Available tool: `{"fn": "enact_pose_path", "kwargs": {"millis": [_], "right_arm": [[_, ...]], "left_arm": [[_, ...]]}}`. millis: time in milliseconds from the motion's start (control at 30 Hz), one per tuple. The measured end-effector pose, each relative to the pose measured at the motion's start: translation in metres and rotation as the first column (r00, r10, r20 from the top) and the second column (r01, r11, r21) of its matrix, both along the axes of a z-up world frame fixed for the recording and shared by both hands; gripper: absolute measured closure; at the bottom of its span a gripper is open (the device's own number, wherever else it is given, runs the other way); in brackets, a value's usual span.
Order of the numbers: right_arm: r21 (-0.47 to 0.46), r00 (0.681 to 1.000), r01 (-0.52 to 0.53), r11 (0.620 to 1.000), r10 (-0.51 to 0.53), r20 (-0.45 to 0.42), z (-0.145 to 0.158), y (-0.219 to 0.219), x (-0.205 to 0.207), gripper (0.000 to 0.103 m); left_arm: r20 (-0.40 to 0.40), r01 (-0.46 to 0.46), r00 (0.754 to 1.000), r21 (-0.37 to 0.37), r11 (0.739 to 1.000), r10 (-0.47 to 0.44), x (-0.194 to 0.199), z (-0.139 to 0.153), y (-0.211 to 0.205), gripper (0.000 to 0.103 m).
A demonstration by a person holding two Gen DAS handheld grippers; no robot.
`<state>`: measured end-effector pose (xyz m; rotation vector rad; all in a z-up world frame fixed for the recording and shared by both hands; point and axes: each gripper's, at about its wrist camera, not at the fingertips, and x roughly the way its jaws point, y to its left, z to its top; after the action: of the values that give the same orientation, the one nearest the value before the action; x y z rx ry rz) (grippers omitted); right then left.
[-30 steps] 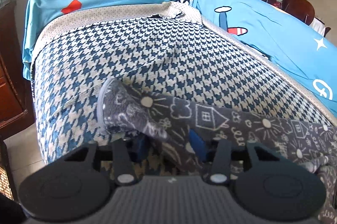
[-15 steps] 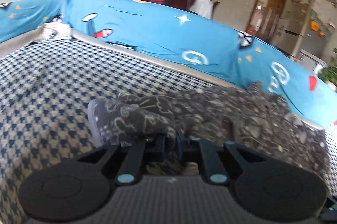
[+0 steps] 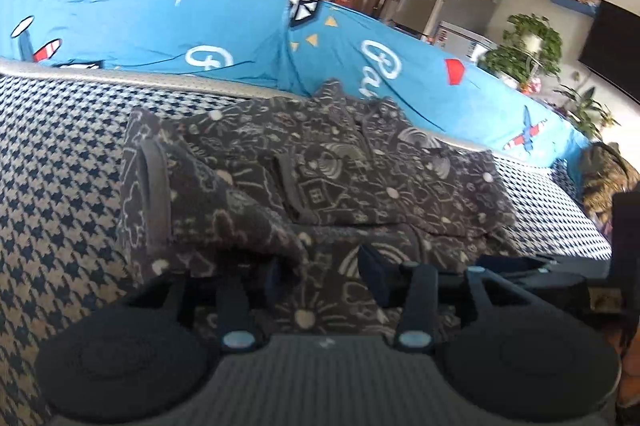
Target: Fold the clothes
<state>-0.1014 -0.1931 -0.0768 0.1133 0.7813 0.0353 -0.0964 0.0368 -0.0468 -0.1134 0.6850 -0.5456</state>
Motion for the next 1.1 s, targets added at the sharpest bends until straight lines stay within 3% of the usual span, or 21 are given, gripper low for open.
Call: {"fn": "enact_pose_path", "kwargs": {"millis": [133,267,367,633,933,1100], "right_arm": [[0.091,1.000,-0.012,0.996,0.011,0.016,0.006,-0.006,0.002,0.006],[0.191,0.999,-0.033,0.981,0.029,0.025,0.010,-0.011,0.003,0.006],[0.247,0.997,-0.065,0.967,0.056,0.045,0.014,-0.011,0.003,0.006],[0.407,0.982,-0.184,0.895,0.183,0.040,0.007,-0.001,0.019,0.007],[0.498,0.970,-0.219,0.839,0.240,0.021,-0.010,0.016,0.040,0.033],[0.483,0.959,-0.260,0.836,0.282,0.029,-0.013,0.027,0.050,0.036]], "left_arm": [[0.020,0.040,0.999,0.078,0.996,-0.041,-0.007,-0.001,-0.012,0.051],[0.004,0.070,0.997,0.118,0.991,-0.071,-0.011,-0.001,-0.015,0.046],[0.008,0.122,0.992,0.123,0.985,-0.124,-0.019,0.001,-0.016,0.036],[-0.012,0.193,0.981,0.169,0.967,-0.193,-0.034,-0.009,-0.021,0.031],[-0.022,0.172,0.985,0.133,0.976,-0.171,-0.032,-0.014,-0.013,0.031],[-0.015,0.168,0.986,0.117,0.979,-0.167,-0.032,-0.012,-0.013,0.031]]}}
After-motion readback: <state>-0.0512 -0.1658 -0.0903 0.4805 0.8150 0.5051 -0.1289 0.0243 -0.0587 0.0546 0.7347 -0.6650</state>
